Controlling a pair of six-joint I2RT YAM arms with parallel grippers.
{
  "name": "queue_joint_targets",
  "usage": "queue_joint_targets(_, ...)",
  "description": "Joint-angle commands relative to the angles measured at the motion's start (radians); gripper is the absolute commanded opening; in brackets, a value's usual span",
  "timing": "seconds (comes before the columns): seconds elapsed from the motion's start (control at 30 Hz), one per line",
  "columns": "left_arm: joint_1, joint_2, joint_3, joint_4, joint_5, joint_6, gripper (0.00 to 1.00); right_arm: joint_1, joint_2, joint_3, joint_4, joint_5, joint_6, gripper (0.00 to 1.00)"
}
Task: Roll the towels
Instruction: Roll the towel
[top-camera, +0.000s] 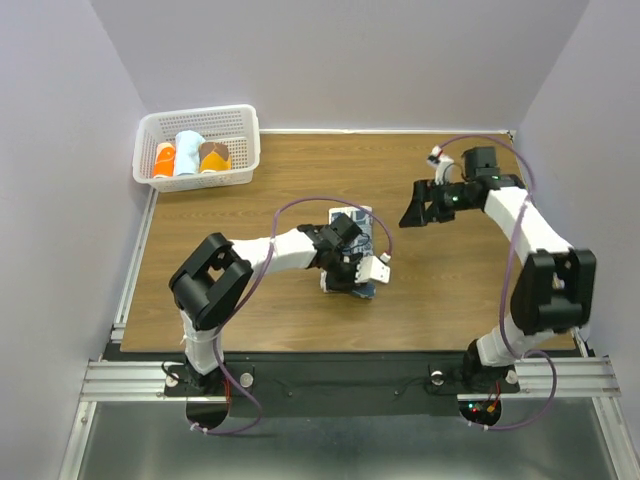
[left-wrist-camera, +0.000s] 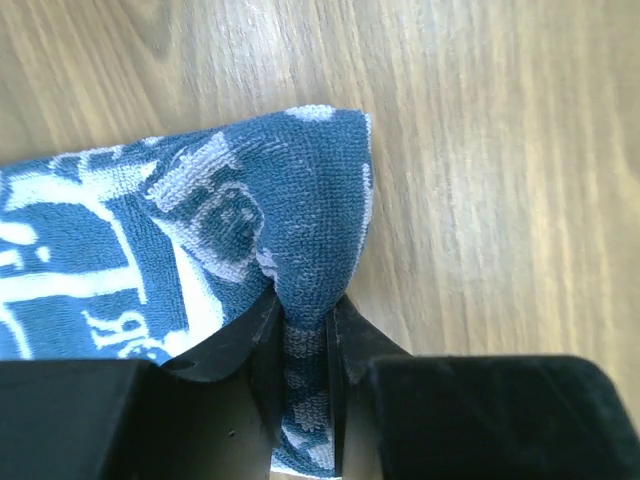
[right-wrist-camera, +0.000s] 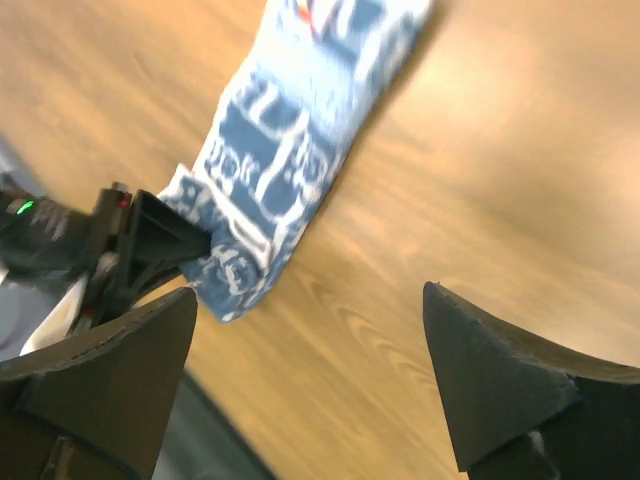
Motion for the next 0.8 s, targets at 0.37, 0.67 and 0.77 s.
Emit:
queue_joint_targets(0.37, 0.112, 0.352, 0.266, -0.447, 0.312, -0.17, 0.2, 0.022, -0.574, -0.144, -0.112, 0.006, -0.326, 1.0)
queue_joint_targets(0.67, 0.158, 0.507, 0.387, -0.579, 0.393, -0.106, 0.22, 0.188, -0.58, -0.269, -0.122, 0.145, -0.413, 0.99)
queue_joint_targets(0.77, 0.165, 0.534, 0.415, -0.609, 0.389, -0.078, 0.19, 0.281, -0.517, -0.294, -0.05, 0.236, -0.396, 0.96)
